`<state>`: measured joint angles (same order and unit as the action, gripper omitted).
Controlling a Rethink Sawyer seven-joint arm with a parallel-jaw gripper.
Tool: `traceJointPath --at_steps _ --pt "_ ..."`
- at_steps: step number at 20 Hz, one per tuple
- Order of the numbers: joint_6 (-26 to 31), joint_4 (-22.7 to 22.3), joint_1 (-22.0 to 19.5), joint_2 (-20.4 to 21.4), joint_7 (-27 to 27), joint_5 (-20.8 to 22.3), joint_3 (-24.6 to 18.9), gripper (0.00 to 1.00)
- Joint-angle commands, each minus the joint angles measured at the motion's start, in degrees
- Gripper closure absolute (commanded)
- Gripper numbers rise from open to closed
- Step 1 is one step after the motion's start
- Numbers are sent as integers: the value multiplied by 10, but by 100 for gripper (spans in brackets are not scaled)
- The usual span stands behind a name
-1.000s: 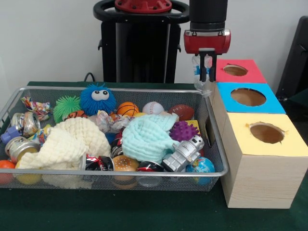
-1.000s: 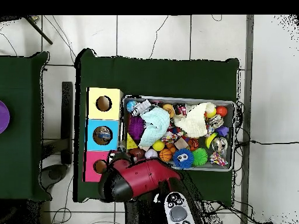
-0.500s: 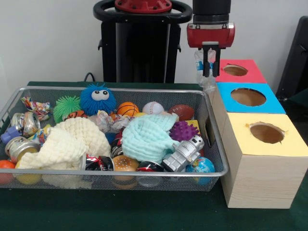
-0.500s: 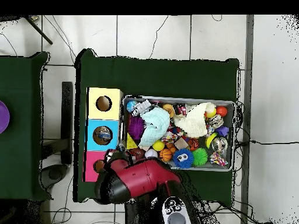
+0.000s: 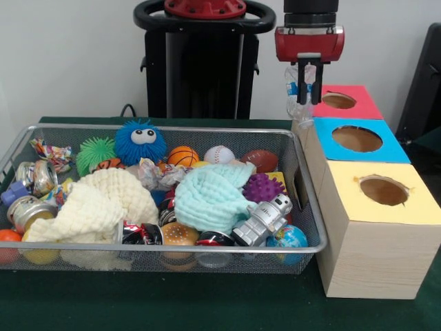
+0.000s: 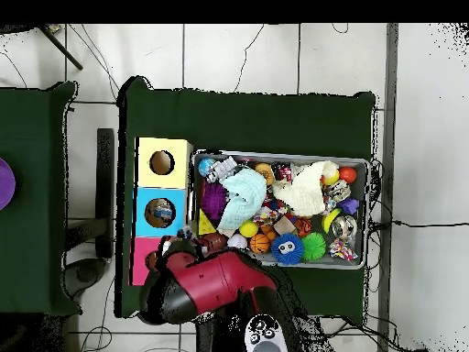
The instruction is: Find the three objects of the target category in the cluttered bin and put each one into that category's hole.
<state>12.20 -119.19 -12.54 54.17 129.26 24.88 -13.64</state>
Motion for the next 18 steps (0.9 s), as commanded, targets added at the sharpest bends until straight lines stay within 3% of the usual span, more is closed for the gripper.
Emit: traceJointPath --at_steps 1,11,18 --pt "68 -7 14 0 -16 5 -32 100" --pt "55 2 34 -14 -2 14 -17 100" --pt "52 -16 -3 -12 -16 5 -37 100"
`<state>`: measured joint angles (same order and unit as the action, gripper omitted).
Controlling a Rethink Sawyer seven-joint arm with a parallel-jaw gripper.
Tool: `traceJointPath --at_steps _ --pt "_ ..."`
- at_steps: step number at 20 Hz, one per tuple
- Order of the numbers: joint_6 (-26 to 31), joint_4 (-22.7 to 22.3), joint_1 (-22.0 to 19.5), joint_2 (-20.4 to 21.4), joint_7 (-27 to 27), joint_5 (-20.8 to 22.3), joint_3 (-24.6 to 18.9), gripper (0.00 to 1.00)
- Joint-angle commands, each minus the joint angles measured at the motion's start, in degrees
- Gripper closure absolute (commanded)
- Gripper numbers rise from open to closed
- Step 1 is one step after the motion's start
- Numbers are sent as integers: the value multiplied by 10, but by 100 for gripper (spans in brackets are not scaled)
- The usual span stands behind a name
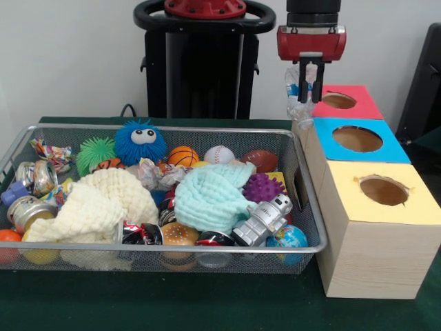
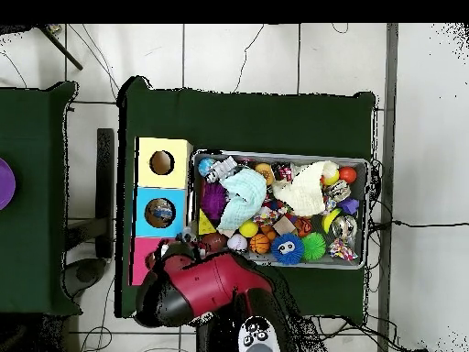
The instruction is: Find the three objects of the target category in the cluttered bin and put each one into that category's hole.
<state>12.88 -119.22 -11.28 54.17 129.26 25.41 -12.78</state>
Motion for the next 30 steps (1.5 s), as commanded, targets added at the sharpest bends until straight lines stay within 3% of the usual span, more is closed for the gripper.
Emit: traceJointPath --at_steps 1,16,30 --pt "45 -17 -21 -12 -19 0 -49 100" --pt "79 -44 -88 21 -53 -11 -108 100" --pt "110 -49 -109 45 -55 -12 -139 100"
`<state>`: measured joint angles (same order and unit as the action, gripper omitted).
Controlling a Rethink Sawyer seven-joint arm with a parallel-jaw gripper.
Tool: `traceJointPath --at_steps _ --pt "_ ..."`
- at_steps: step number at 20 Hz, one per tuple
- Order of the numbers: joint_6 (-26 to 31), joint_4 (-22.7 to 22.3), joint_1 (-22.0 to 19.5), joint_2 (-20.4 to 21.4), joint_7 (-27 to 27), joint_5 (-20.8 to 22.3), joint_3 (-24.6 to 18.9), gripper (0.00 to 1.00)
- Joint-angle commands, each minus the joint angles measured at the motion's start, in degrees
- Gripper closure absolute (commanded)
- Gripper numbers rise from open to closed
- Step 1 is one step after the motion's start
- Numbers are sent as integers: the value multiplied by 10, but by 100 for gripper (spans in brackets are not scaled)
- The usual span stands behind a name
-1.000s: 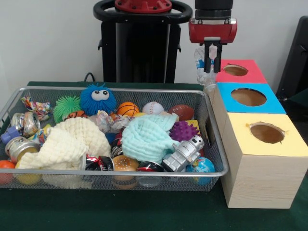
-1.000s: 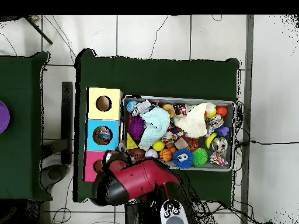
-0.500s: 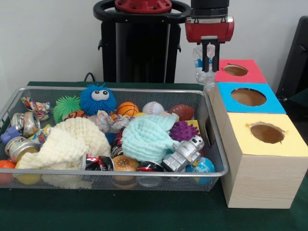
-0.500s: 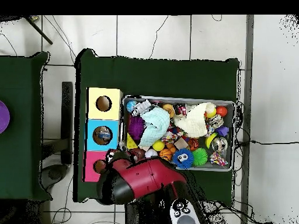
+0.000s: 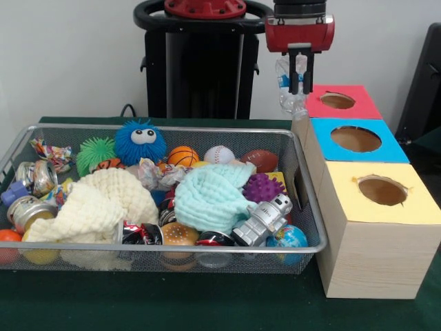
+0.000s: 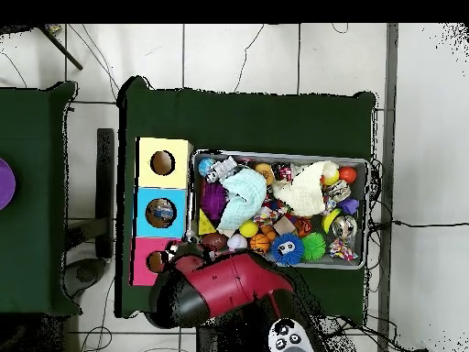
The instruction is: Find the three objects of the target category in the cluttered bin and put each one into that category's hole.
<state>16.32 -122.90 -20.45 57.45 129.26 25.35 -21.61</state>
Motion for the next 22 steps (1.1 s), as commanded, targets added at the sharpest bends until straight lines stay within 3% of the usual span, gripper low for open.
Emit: traceJointPath --at_steps 1,22 --pt "76 -12 -18 14 -56 -10 -53 100" --pt "116 17 23 29 -21 -19 -49 100"
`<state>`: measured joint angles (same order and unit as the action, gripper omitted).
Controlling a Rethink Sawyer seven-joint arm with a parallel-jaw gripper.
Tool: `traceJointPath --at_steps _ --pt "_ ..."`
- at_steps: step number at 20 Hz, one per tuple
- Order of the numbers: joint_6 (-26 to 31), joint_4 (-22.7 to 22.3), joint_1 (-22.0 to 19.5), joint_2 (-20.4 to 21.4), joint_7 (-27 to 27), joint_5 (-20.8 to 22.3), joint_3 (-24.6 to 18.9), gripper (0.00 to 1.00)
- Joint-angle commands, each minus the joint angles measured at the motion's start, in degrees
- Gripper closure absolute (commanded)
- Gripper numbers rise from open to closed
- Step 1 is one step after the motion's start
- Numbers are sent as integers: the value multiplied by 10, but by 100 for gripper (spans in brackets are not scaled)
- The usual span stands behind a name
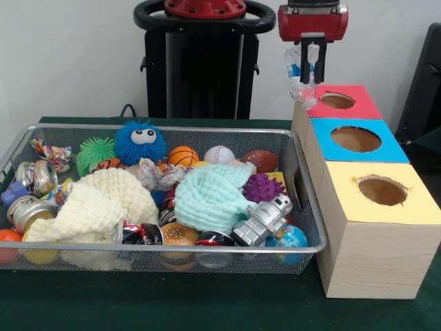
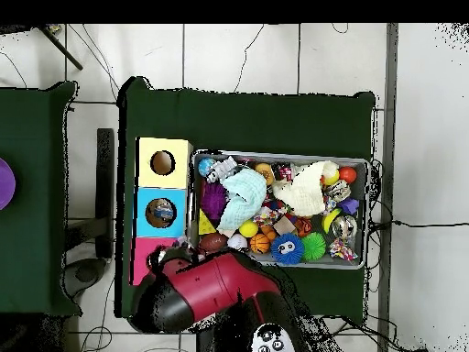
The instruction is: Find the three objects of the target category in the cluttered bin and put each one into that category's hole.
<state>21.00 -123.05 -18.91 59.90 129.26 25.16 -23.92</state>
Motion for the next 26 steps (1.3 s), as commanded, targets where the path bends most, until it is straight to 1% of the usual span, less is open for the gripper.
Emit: traceJointPath --at_steps 1,5,18,26 --pt "69 20 11 4 -18 -17 -24 100" --pt "69 23 25 2 -7 -15 -16 100" --pt "69 41 54 -10 11 -16 4 100" --pt "77 57 55 -22 4 -16 6 100"
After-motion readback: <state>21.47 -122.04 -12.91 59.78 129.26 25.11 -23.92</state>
